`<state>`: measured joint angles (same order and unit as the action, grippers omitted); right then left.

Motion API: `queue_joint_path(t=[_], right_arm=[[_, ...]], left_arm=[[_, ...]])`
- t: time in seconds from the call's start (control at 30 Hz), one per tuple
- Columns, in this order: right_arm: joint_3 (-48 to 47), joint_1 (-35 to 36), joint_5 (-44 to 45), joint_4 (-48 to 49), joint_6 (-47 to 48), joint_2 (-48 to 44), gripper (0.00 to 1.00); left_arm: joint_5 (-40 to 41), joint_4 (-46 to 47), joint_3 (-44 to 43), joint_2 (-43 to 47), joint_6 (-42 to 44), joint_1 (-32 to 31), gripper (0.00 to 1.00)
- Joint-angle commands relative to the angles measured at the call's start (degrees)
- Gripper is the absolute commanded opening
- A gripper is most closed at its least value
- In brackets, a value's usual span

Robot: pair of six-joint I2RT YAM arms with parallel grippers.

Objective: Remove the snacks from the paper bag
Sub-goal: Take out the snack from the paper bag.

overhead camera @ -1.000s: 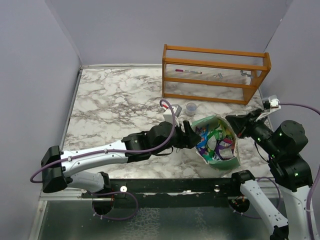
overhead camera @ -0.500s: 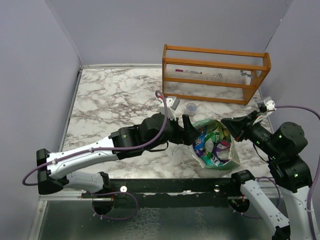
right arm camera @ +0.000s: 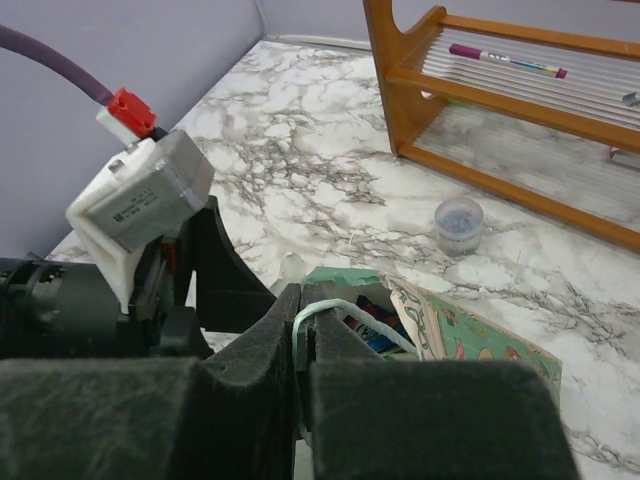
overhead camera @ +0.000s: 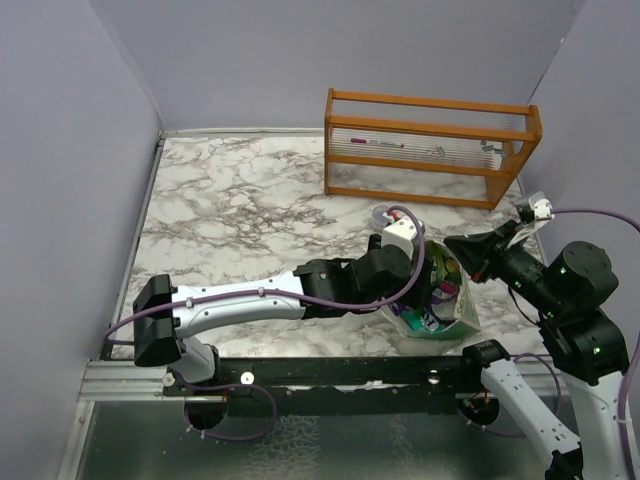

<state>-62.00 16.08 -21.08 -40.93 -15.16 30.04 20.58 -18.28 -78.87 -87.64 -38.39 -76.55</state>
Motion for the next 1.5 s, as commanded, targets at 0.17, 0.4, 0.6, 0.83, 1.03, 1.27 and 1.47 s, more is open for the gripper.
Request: queue_joint_path(t=[0.17,0.4,0.6,0.83,1.03,1.27,1.47], right_arm=[[-1.3,0.4,1.1,2.3,0.3,-0.7,0.01],[-2.1,0.5,1.9,1.4,0.9,-0.9,0.01],[-1.9,0.5,1.7,1.5,0.7,-0.9,0.01],[-0.2,0.9,3.0,1.6,1.0,-1.3,0.01],[0.4,1.1,5.6,0.7,1.6,-1.8,0.01],[2.9,1.2,9.2,-0.9,2.2,-2.8,0.01],[5.8,1.2,10.8,0.3,1.5,-4.6,0.02]], left_arm=[[3.2,7.2,-1.2,-7.3,4.0,-0.1,0.75],[6.3,5.7,-4.9,-13.1,5.5,-0.1,0.56],[7.4,5.0,-6.0,-12.8,6.1,-0.1,0.17],[6.8,3.9,-4.3,-7.2,5.6,-0.1,0.03],[2.5,6.0,0.0,1.4,3.7,-0.1,0.00],[-0.4,10.8,7.4,14.1,1.0,-0.1,0.00],[-2.0,9.7,9.4,23.4,0.8,-0.1,0.00]])
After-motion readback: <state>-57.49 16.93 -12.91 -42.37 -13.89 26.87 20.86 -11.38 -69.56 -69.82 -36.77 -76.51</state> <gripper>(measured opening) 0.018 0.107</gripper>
